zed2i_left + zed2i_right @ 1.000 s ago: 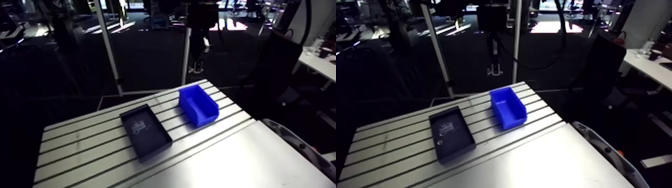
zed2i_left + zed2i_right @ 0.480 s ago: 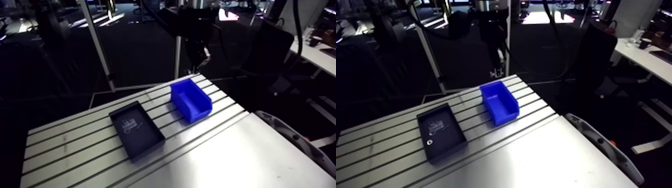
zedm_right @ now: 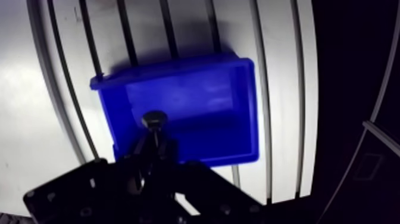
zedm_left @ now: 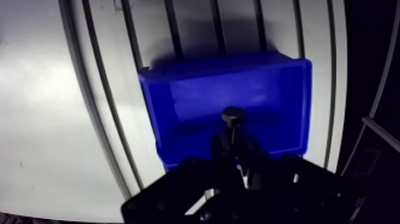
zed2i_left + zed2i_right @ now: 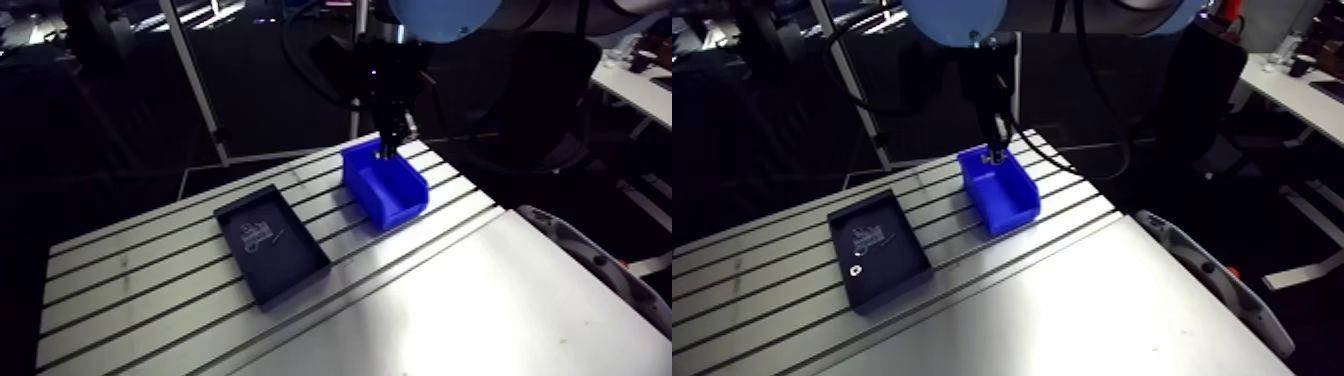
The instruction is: Pick up the M10 bolt from the tray and put it into the blue bin.
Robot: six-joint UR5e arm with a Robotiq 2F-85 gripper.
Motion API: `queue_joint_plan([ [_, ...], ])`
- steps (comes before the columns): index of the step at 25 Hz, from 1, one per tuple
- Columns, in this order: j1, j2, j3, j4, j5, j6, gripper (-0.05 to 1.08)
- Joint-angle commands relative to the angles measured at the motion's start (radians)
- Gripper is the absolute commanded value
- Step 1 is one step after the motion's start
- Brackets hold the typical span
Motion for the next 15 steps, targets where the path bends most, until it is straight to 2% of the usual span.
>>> queue_joint_plan([
  [1,0.002,0.038,0.020,-0.036,-0.004,0.007,1.04],
  [7,-0.001,0.066,0.029,-0.058,-0.009,0.007,1.03],
  [9,-0.001,0.075,0.032,-0.062,-0.019,0.007,1.03],
  [15,-0.001,0.116,0.041,-0.115,-0.032,0.008,1.03],
])
